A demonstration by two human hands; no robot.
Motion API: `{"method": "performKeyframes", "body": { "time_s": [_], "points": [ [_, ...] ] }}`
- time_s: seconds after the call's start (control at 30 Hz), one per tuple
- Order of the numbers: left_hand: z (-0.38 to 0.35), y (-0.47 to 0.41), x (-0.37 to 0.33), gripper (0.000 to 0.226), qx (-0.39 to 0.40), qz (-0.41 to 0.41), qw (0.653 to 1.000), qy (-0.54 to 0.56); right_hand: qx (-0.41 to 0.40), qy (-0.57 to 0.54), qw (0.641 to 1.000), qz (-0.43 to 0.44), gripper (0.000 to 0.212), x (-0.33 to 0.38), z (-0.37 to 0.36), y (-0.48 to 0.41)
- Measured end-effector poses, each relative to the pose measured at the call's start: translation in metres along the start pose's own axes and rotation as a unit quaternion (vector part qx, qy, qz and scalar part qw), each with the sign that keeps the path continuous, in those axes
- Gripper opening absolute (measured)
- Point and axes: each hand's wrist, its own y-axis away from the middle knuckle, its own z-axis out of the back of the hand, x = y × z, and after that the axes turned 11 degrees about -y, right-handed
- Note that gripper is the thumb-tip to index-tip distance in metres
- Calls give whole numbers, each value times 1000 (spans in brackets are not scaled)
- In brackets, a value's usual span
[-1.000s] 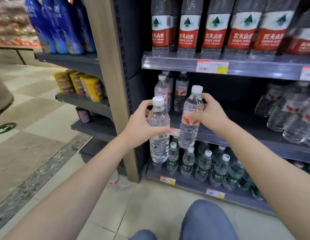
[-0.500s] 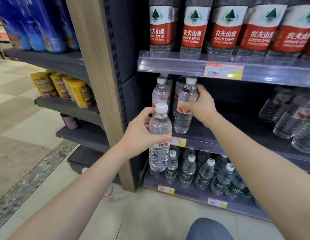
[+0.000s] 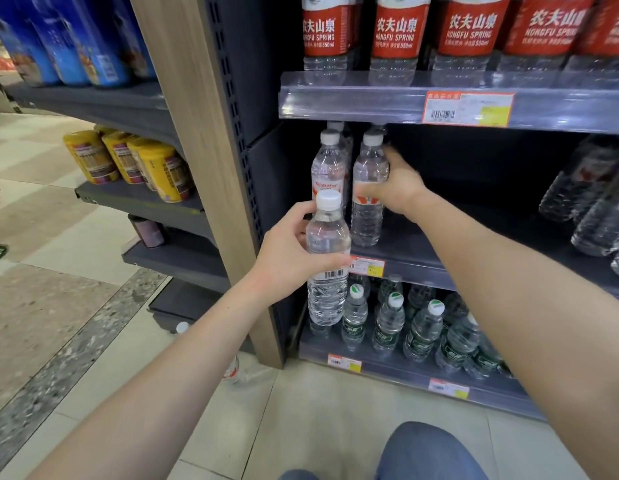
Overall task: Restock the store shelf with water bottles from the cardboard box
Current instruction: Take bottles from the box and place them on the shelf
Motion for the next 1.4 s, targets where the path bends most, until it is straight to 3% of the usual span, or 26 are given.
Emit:
{"method": "performKeyframes", "body": {
  "time_s": [0.13,0.57,1.1,1.3,1.4],
  "points": [
    [0,0,2,81,-9,6,1000,2,6,42,999,-12,112,-6,7,-4],
    [2,-6,12,79,4,6,1000,-16,-24,71,997,-17,86,-4,1,-22],
    [-3,-8,28,77,-18,22,1000,-11,-39,83,996,-20,110,-11,-2,-34],
    [-3,-8,19,80,-13,16,1000,-5,-40,14,998,-36,107,-10,0,-20],
    [-3,-15,7,79,6,5,1000,1,-84,-37,995,-44,104,-12,5,3]
  ]
}}
